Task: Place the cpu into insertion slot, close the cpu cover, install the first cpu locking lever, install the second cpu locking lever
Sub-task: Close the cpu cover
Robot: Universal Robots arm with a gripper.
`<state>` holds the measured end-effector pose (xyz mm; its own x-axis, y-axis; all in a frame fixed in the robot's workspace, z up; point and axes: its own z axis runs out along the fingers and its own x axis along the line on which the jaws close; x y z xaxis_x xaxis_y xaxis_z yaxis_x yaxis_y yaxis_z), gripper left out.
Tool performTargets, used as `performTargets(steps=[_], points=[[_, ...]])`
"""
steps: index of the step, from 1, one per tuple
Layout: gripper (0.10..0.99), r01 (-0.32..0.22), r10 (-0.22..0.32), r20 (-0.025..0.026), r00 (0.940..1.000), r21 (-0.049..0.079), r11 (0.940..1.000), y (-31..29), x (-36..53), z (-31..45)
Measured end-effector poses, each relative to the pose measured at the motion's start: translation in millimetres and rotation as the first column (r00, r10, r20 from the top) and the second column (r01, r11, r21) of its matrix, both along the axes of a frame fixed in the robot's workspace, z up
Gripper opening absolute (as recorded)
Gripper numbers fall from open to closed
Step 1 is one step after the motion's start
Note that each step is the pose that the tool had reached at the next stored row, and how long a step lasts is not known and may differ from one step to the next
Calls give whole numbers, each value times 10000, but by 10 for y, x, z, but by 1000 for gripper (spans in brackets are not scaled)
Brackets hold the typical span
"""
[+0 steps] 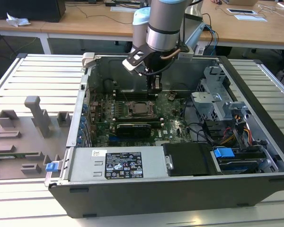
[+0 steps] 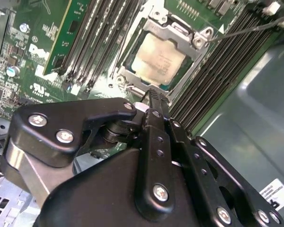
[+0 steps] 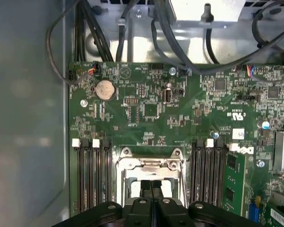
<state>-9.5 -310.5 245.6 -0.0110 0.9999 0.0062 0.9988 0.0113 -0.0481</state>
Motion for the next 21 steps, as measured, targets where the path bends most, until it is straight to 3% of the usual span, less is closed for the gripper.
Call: performTargets(steps=[13,21], points=[[106,0,0,2,10000,1,10000,0,-255,-12],[106,-1,1,2,10000,0,10000,0,-456,-25]])
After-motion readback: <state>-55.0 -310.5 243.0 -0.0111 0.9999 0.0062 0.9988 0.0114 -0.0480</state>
